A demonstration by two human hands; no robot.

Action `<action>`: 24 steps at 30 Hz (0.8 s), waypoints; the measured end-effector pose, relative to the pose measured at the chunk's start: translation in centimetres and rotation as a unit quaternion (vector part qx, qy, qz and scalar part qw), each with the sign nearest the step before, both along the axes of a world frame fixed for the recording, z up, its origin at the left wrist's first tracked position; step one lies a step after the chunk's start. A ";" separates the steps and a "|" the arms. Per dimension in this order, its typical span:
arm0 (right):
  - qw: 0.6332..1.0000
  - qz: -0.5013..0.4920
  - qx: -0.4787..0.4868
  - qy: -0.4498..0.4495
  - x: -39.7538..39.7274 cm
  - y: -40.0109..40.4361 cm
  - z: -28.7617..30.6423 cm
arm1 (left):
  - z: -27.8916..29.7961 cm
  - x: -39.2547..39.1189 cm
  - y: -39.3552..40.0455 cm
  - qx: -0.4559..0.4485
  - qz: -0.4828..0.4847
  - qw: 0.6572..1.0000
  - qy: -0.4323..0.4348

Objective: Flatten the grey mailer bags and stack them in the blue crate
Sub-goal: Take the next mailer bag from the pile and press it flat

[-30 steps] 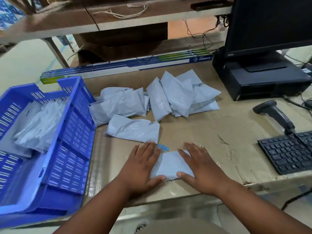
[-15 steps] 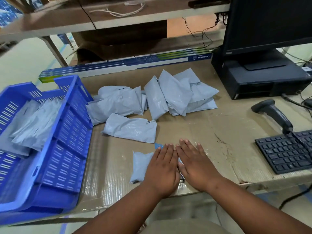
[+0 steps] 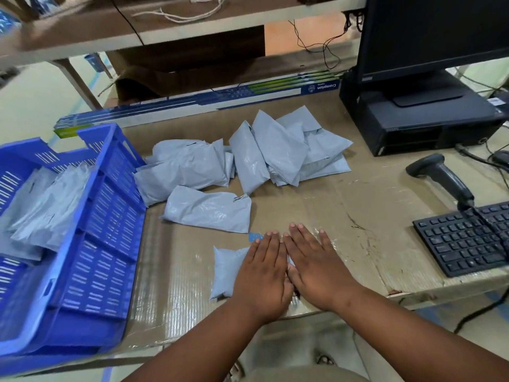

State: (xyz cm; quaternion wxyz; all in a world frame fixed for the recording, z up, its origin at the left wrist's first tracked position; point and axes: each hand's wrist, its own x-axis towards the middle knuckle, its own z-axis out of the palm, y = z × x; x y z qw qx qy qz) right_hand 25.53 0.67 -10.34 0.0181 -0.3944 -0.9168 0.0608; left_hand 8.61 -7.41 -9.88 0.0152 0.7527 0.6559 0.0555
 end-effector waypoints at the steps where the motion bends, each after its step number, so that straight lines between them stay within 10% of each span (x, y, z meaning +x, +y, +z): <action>1: 1.000 0.000 0.000 -0.001 0.0 0.0 0.0 | 0.2 0.0 0.0 0.000 0.001 1.000 -0.010; 24: 0.999 0.037 0.012 0.009 -4.0 -1.3 0.0 | -0.5 -3.7 -1.7 0.040 0.025 0.998 -0.030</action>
